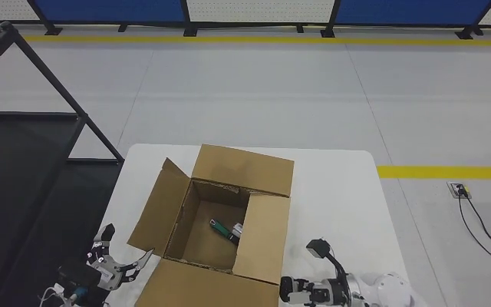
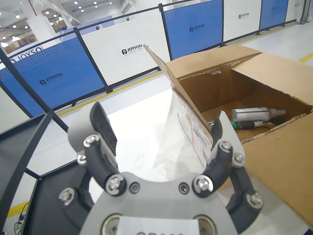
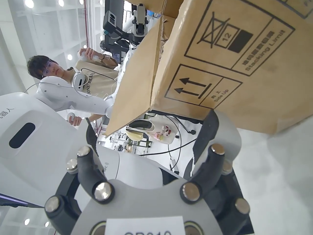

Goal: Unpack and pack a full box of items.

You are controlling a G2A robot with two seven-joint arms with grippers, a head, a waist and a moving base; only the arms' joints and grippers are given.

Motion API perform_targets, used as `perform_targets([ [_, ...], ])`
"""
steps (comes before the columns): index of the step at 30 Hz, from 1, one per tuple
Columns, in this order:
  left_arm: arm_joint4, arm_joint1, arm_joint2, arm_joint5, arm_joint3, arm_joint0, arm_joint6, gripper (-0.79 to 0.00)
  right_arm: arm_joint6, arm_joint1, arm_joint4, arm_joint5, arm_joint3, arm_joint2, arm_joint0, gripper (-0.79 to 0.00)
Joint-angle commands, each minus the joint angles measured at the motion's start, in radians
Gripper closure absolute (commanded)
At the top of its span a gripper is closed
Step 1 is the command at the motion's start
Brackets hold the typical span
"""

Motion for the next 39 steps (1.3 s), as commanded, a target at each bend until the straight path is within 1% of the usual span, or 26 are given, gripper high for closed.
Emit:
perform_targets([
  [1, 0.000, 0.000, 0.000, 0.000, 0.000, 0.000, 0.000, -0.785, 0.020, 0.011, 0.000, 0.020, -0.008, -0.026, 0.007, -0.785],
  [4, 0.000, 0.000, 0.000, 0.000, 0.000, 0.000, 0.000, -0.785, 0.039, 0.028, 0.011, 0.039, -0.028, -0.069, 0.019, -0.785],
  [6, 0.000, 0.000, 0.000, 0.000, 0.000, 0.000, 0.000, -0.785, 0.027, 0.038, 0.021, 0.027, -0.040, -0.093, 0.027, -0.785],
  [11, 0.000, 0.000, 0.000, 0.000, 0.000, 0.000, 0.000, -0.785, -0.034, 0.055, 0.048, -0.034, -0.040, -0.164, 0.057, -0.785],
  [16, 0.000, 0.000, 0.000, 0.000, 0.000, 0.000, 0.000, -0.785, -0.120, 0.060, 0.075, -0.120, -0.007, -0.234, 0.105, -0.785],
  [24, 0.000, 0.000, 0.000, 0.000, 0.000, 0.000, 0.000, -0.785, -0.242, 0.076, 0.101, -0.242, 0.058, -0.312, 0.163, -0.785],
  [32, 0.000, 0.000, 0.000, 0.000, 0.000, 0.000, 0.000, -0.785, -0.334, 0.080, 0.120, -0.334, 0.123, -0.392, 0.221, -0.785],
  [39, 0.000, 0.000, 0.000, 0.000, 0.000, 0.000, 0.000, -0.785, -0.383, 0.084, 0.122, -0.383, 0.152, -0.453, 0.260, -0.785],
])
